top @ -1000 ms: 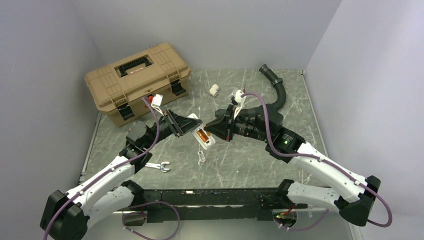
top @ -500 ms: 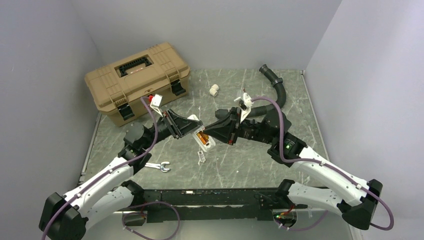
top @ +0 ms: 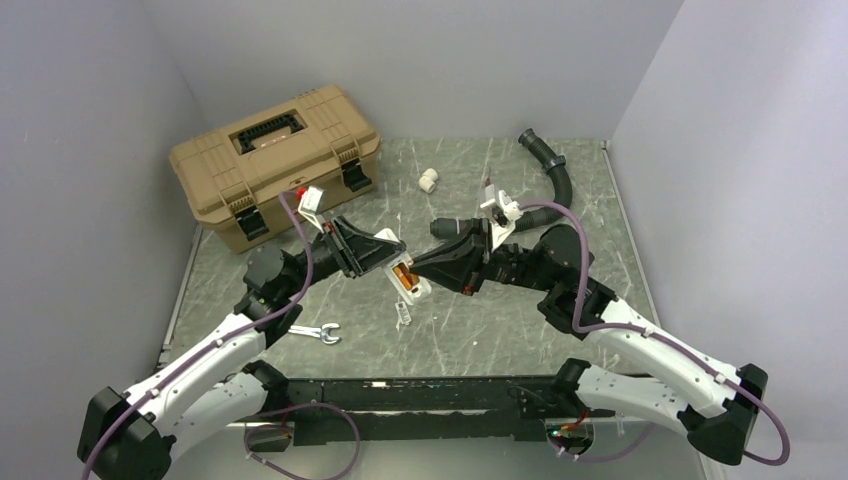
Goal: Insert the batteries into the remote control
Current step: Load the battery into the remote control.
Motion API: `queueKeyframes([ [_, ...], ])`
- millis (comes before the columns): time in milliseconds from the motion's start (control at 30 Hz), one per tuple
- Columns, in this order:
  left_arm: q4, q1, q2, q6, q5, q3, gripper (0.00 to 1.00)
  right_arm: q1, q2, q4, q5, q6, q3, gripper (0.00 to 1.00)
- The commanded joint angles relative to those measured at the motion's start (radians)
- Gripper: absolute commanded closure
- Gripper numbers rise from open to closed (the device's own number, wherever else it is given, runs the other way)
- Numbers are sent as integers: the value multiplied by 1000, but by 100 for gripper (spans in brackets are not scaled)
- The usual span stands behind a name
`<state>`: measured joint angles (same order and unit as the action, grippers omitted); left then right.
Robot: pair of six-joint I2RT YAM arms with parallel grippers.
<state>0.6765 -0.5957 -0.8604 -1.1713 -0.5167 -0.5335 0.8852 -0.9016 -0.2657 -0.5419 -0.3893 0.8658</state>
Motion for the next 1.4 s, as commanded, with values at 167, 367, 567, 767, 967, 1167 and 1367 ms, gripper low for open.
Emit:
queueKeyframes([
  [167, 71, -11, 14, 16, -57, -86, 100, -1, 69, -230, -238, 44, -65, 100],
  [367, 61, -16, 8, 30, -83, -104, 100, -1, 77, -271, -411, 177, -90, 100],
  [567, 58, -22, 7, 38, -94, -111, 100, 0, 76, -171, -436, 286, -50, 100],
  [767, -10, -31, 17, 72, -71, -122, 100, 0, 77, -124, -194, 251, -31, 100],
  [967, -128, -33, 27, 97, -13, -137, 100, 2, 37, -64, 113, 206, 16, 100],
  [1167, -308, -33, 31, 93, 87, -158, 100, 27, -33, 12, 140, 201, 74, 100],
  [1367, -301, -32, 48, 2, 183, -90, 100, 81, -54, 126, 262, 258, 98, 100],
])
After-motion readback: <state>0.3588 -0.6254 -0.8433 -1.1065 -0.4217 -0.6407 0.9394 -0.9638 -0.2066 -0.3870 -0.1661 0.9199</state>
